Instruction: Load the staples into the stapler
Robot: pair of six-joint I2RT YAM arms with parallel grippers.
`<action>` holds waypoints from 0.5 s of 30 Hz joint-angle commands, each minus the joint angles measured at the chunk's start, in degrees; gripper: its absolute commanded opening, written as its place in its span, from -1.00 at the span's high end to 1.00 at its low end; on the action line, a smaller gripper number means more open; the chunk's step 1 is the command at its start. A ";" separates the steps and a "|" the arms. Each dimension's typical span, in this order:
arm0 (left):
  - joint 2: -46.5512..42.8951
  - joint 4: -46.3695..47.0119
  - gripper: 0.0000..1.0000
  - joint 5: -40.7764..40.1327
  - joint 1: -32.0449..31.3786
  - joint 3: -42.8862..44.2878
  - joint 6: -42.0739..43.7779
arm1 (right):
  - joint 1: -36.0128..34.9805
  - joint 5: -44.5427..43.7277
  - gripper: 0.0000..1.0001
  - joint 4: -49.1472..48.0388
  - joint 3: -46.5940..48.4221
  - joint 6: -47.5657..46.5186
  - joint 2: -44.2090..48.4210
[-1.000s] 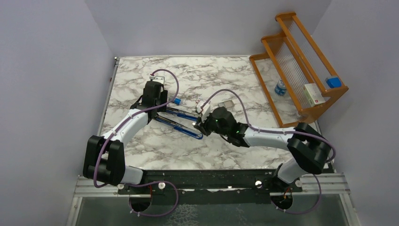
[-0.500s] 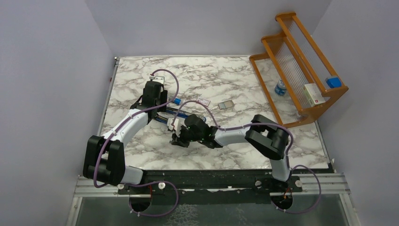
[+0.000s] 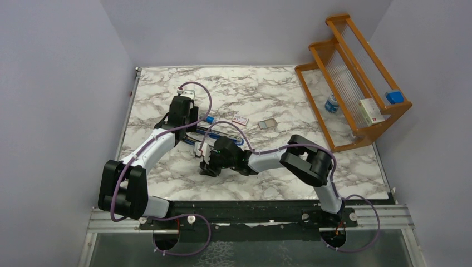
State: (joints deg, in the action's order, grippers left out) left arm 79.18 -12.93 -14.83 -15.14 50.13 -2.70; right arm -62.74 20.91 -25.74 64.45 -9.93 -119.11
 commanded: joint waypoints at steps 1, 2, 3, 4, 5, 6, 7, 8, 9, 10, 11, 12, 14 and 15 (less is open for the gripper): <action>-1.44 0.39 -0.22 -1.06 -0.42 1.78 0.18 | -0.44 1.62 0.27 -3.06 0.10 -0.17 -1.49; -1.40 0.33 -0.22 -1.08 -0.38 1.73 0.17 | -0.45 1.32 0.24 -3.49 -0.28 0.05 -1.37; -1.45 0.31 -0.22 -1.15 -0.42 1.75 0.16 | -0.43 1.00 0.22 -3.94 -0.87 -0.03 -1.12; -1.48 0.31 -0.22 -1.16 -0.37 1.73 0.24 | -0.41 0.84 0.20 -4.11 -1.42 -0.25 -0.92; -1.43 0.30 -0.22 -1.17 -0.39 1.73 0.22 | -0.40 0.81 0.19 -4.02 -1.83 -0.71 -0.75; -1.42 0.29 -0.22 -1.17 -0.41 1.73 0.27 | -0.33 0.80 0.18 -3.82 -2.22 -1.31 -0.73; -1.40 0.31 -0.22 -1.09 -0.37 1.73 0.23 | -0.36 0.99 0.18 -3.55 -2.55 -1.84 -0.69; -1.42 0.28 -0.22 -1.08 -0.35 1.73 0.26 | -0.36 1.31 0.18 -3.52 -2.90 -2.18 -0.72; -1.50 0.28 -0.22 -1.08 -0.41 1.73 0.28 | -0.31 1.66 0.17 -3.77 -3.46 -2.41 -0.70; -1.53 0.35 -0.22 -1.08 -0.38 1.73 0.29 | -0.33 1.90 0.17 -4.49 -4.24 -2.45 -0.71; -1.53 0.34 -0.22 -1.08 -0.42 1.74 0.30 | -0.31 1.95 0.17 -5.75 -5.27 -2.28 -0.77; -1.59 0.30 -0.22 -1.13 -0.41 1.73 0.29 | -0.36 1.76 0.17 -7.42 -6.43 -1.99 -0.89; -1.66 0.29 -0.22 -1.08 -0.49 1.73 0.29 | -0.32 1.25 0.17 -10.26 -8.41 -1.59 -1.24; -1.80 0.29 -0.22 -1.03 -0.48 1.73 0.32 | -0.30 0.98 0.18 -11.37 -9.12 -1.50 -1.37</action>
State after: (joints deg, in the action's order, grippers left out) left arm 79.18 -12.93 -14.85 -15.16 50.13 -2.70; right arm -62.78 21.52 -34.74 59.37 -11.25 -119.35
